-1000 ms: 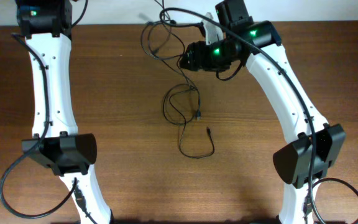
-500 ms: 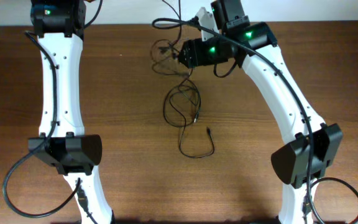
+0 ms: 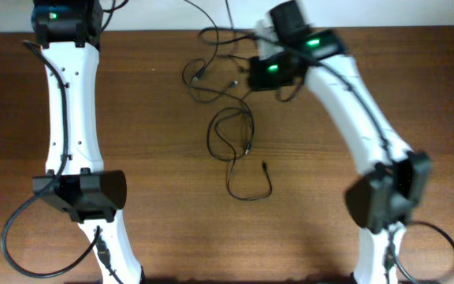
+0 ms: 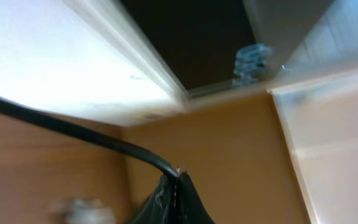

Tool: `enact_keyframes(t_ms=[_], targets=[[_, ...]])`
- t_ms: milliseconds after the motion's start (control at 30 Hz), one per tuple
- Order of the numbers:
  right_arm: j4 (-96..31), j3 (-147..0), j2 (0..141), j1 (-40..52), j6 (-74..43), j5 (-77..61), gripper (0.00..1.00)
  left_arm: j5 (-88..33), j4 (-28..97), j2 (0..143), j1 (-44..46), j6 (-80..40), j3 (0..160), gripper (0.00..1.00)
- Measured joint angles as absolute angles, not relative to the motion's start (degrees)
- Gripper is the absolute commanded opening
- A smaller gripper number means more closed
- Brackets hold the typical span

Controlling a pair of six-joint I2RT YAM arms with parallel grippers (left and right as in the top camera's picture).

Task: Untangle cables
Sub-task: 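Pull a cable rightward with the right gripper, stretching it out, then move the right gripper back over the cables toward the left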

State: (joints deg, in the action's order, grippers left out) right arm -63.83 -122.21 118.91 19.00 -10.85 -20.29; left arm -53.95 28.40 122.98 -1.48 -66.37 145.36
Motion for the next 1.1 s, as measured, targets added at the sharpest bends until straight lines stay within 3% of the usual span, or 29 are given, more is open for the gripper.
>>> enact_keyframes(t_ms=[133,300,433,633,867,1000,1100], targets=[[-76.75,-122.45,102.32,8.47,-11.00,-17.04,0.04,-42.33,47.51,122.89,-1.45,-50.39,145.43,0.00],[-90.83,-122.98,99.57,1.30,-10.98,-12.40,0.04,-36.93,58.30,122.87,2.96,-28.86,145.40,0.00],[-95.68,-122.72,100.86,-1.63,-11.05,-4.23,0.04,-31.14,61.78,122.87,6.35,-16.14,145.40,0.00],[-96.97,-122.72,100.86,-9.41,-10.76,1.34,0.04,-13.96,63.66,122.87,6.15,-8.71,145.40,0.00],[-96.99,-122.72,100.90,-13.54,-9.54,3.09,0.04,-4.75,61.60,122.87,5.39,1.21,145.40,0.00],[-96.99,-122.72,100.90,-16.93,-5.65,-2.96,0.04,-3.75,61.47,122.87,4.23,4.01,145.40,0.00],[-96.99,-122.72,100.90,-14.87,-0.73,-11.44,0.04,-20.23,60.95,122.87,3.46,9.32,145.40,0.00]])
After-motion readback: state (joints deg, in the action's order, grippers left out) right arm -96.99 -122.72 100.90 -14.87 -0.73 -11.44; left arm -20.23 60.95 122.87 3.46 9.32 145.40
